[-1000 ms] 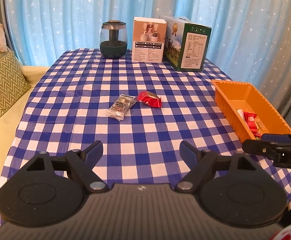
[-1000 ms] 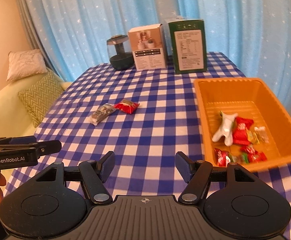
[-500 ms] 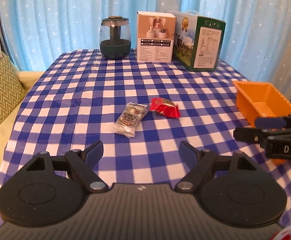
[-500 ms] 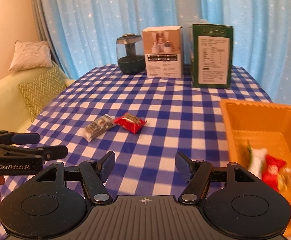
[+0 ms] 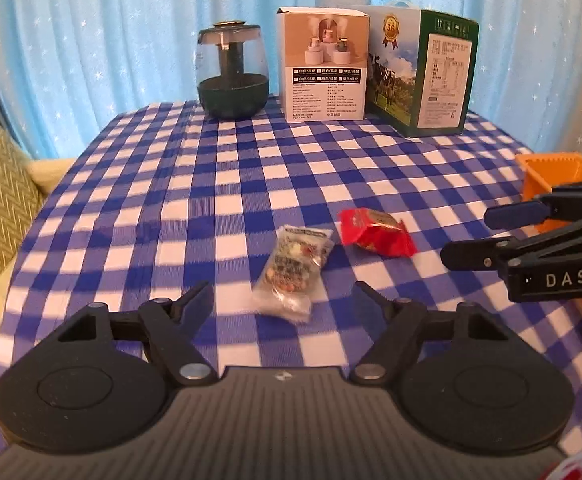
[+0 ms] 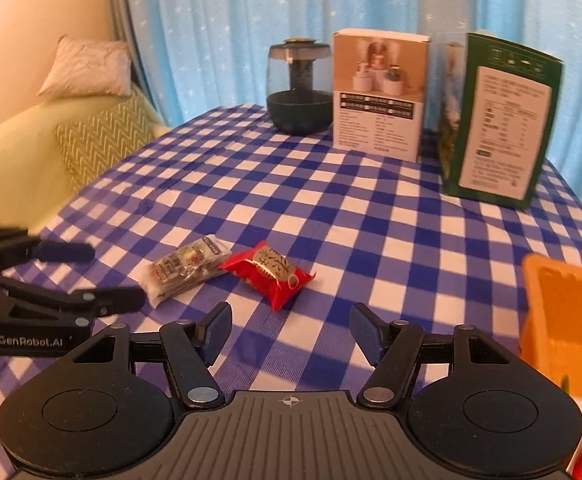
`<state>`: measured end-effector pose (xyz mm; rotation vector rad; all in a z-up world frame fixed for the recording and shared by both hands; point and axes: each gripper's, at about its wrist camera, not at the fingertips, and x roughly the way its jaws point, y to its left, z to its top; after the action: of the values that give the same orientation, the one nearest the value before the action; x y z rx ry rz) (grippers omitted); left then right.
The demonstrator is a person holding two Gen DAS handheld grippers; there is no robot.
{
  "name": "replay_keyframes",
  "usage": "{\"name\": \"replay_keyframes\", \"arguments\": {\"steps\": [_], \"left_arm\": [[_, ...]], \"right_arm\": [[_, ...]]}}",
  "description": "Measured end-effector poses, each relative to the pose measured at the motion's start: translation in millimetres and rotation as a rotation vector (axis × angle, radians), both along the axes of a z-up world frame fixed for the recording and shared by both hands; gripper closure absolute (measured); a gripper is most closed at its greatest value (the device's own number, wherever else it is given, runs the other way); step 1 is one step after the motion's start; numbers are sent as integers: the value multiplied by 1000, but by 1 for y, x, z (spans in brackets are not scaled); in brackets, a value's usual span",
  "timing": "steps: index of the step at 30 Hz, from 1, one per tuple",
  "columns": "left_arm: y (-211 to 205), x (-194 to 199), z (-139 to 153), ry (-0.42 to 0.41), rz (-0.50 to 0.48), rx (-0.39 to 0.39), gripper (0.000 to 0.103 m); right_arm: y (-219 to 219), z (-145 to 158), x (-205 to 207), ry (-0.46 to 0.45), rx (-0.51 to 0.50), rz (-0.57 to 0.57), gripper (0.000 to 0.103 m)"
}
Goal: Organize snacks
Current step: 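Grasp the clear-wrapped biscuit with the left tool while the right tool grasps the red candy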
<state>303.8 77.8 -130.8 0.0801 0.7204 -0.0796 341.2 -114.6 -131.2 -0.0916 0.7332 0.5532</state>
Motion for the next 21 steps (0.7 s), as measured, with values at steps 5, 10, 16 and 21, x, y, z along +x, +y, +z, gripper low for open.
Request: {"name": "replay_keyframes", "arguments": {"steps": [5,10,16,21], "left_arm": [[3,23,-14,25,-26,17,34],[4,37,-22,35,-45,18,42],[2,52,-27,25,-85,16,49],[-3,59,-32,49,-104,25,67]], "right_arm": [[10,-14,17,5,-37,52,37],[15,-27,30,28,-55,58,37],[20,-29,38,-6,-64,84,37],[26,-30,43,-30,-70,113,37]]}}
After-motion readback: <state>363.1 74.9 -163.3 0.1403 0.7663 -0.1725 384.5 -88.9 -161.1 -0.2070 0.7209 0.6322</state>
